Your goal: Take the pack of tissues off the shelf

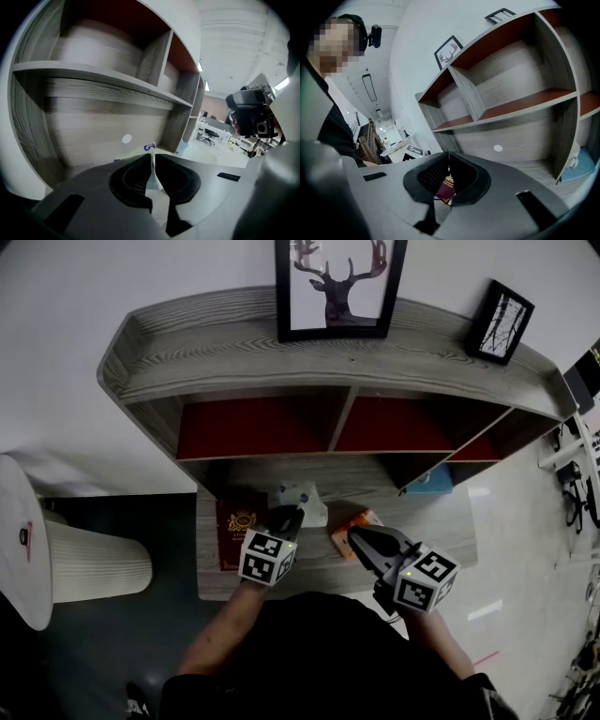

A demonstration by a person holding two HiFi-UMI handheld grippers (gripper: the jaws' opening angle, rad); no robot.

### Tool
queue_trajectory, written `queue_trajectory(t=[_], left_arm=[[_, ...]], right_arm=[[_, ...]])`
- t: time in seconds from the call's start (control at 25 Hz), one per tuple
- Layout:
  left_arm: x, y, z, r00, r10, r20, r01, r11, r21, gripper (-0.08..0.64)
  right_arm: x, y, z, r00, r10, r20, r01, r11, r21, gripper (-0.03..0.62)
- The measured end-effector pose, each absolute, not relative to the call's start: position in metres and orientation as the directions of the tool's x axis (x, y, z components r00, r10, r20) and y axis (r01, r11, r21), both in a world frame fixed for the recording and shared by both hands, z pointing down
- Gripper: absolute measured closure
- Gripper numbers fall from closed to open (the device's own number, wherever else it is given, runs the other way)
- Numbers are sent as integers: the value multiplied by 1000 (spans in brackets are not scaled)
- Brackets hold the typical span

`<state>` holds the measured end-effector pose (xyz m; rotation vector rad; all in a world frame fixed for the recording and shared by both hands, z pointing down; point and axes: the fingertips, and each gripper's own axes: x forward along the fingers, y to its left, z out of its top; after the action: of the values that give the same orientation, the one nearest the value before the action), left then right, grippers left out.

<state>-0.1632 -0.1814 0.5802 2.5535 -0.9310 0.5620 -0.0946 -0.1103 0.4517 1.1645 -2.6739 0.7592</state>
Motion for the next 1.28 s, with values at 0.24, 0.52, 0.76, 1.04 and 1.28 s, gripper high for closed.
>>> queue_trajectory(t=[0.24,0.52,0.76,1.04,1.28], left_arm=[[-176,-180,573,675,-570,468,-709,-676,200,446],[-192,-182,549,663,-617,424,-728,-664,173,423],[-194,-180,515,686,-633,359,-715,-677,175,423],[-194,-172,453,714,-653,252,-693,-710,124,428],[-198,-160,401,723,-667,180,-688,-719,97,476]], right_arm=[[-99,-112,452,-705,-642,302,-705,586,-400,575],[-105,-116,450,-716,-637,288,-694,601,-397,575],[-109,-121,443,-723,-637,266,-686,618,-383,575],[-105,-126,425,-724,-660,200,-683,648,-337,575],[-102,-129,400,-720,-681,133,-687,675,-269,577]])
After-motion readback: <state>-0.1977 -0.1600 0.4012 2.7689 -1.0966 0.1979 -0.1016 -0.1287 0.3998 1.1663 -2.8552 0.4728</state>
